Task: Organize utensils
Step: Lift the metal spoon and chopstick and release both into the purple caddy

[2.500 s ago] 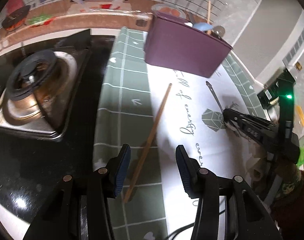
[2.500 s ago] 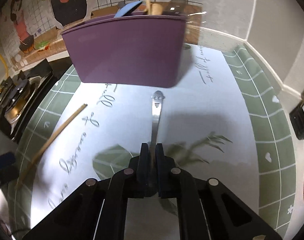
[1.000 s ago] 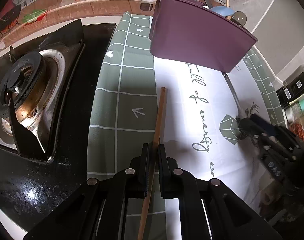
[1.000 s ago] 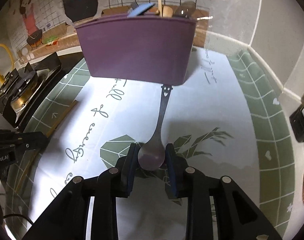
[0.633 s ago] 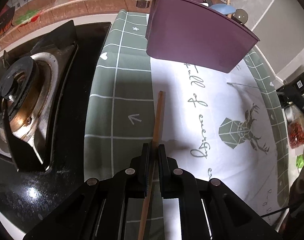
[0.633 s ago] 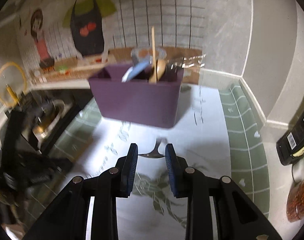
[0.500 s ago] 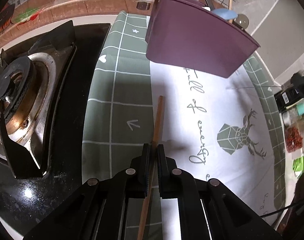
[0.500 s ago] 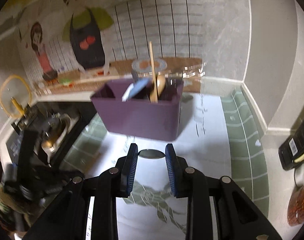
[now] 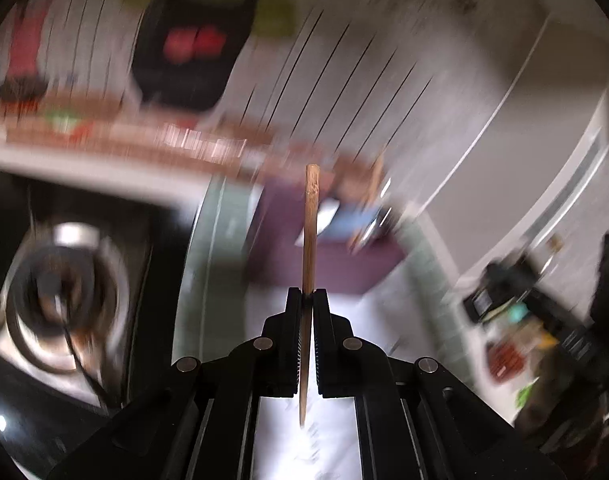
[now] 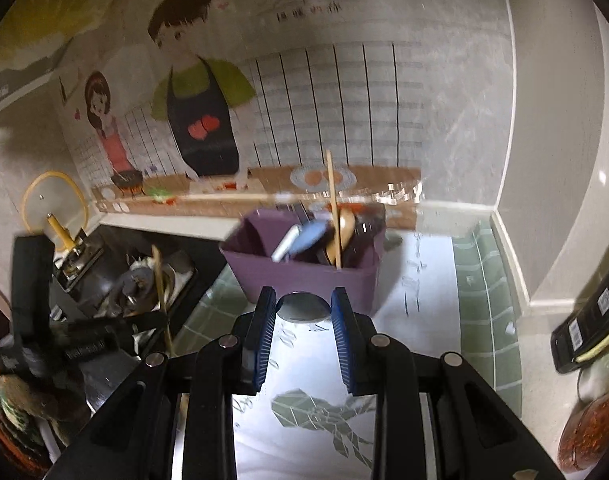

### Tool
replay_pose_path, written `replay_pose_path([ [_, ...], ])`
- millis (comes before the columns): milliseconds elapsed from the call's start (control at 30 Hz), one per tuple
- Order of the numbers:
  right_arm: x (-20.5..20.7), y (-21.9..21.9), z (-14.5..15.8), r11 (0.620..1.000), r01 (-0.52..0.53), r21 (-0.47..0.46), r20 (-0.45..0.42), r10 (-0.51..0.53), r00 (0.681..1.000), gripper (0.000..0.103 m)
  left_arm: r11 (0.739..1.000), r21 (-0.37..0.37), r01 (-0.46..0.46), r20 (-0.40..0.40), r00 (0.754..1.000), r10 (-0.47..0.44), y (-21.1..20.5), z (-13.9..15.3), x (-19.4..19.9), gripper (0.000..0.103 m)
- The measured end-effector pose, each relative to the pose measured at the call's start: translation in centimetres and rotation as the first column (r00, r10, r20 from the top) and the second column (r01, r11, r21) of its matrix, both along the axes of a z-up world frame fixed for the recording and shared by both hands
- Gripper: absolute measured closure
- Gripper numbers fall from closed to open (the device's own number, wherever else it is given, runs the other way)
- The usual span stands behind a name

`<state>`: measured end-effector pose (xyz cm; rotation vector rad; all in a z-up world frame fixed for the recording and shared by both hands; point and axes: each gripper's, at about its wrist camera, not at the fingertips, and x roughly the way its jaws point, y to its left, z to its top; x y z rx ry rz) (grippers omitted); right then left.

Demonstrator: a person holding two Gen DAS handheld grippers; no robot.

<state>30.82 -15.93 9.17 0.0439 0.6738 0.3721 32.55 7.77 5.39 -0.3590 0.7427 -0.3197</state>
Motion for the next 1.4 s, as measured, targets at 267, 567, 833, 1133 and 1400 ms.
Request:
replay_pose_path([
  [267, 3.3, 0.1, 8.8, 0.998, -0.065, -0.002, 0.066, 0.065, 0.996, 0.077, 1.0, 0.025, -0.014, 0.287, 0.958, 0.007, -1.4, 11.6, 4.8, 0.098],
  [567, 9.7, -0.3, 5.4, 0.993, -0.092, -0.068, -0.112, 0.084, 0.99, 0.077, 0.994, 0.095, -0.046, 0.21, 0.977, 0.025, -4.3, 6.6, 11.7, 0.098],
  [833, 14.5, 1.0, -1.6, 0.987, -0.14, -0.076, -0.302, 0.111, 0.947, 0.077, 0.995, 0.102, -0.002, 0.026, 1.0, 0.0, -5.2, -0.3, 14.3, 0.098],
  [1133, 15.4, 1.0, -3.7, 0.99, -0.141, 0.02, -0.241, 0.142, 0.96, 0.076, 0.998, 0.052, 0.02, -0.003, 1.0, -0.02, -3.6, -2.2, 11.2, 0.058],
  [1400, 5.3, 1.1, -0.9, 0.997, -0.075, 0.027, -0.029, 0.076, 0.997, 0.075, 0.969, 0.234, -0.077, 0.086, 0.995, 0.058, -2.8, -0.6, 0.0, 0.058],
])
